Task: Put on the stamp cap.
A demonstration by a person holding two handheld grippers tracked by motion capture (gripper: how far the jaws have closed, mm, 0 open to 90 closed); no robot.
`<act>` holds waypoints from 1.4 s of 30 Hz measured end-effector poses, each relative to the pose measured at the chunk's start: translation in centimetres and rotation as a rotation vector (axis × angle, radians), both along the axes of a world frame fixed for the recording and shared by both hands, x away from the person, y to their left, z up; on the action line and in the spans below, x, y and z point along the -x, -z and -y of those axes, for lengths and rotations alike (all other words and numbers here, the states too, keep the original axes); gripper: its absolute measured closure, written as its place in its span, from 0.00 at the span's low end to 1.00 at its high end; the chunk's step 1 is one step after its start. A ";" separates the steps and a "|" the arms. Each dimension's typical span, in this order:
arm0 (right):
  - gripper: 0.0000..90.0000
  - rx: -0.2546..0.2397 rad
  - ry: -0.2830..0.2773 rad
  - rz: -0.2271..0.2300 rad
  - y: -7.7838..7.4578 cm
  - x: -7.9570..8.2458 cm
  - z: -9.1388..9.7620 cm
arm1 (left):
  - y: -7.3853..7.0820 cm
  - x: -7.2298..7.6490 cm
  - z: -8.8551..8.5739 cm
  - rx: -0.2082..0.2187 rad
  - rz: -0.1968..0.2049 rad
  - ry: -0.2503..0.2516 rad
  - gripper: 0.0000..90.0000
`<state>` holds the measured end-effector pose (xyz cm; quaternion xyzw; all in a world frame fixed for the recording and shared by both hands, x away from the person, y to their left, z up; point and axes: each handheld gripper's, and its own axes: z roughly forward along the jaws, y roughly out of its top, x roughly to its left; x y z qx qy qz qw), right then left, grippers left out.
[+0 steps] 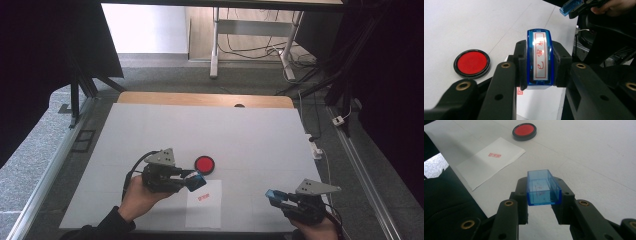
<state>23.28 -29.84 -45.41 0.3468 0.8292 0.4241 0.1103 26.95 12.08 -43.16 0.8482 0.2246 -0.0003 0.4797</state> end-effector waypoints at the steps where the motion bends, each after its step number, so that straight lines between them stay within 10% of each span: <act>1: 0.77 -0.003 -0.002 0.001 0.0 0.0 0.0 | 0.0 0.0 0.0 0.000 0.001 0.000 0.77; 42: 0.77 -0.083 -0.318 -0.026 -1.3 -2.2 -7.5 | -0.2 -0.6 -0.4 0.041 0.004 0.054 0.78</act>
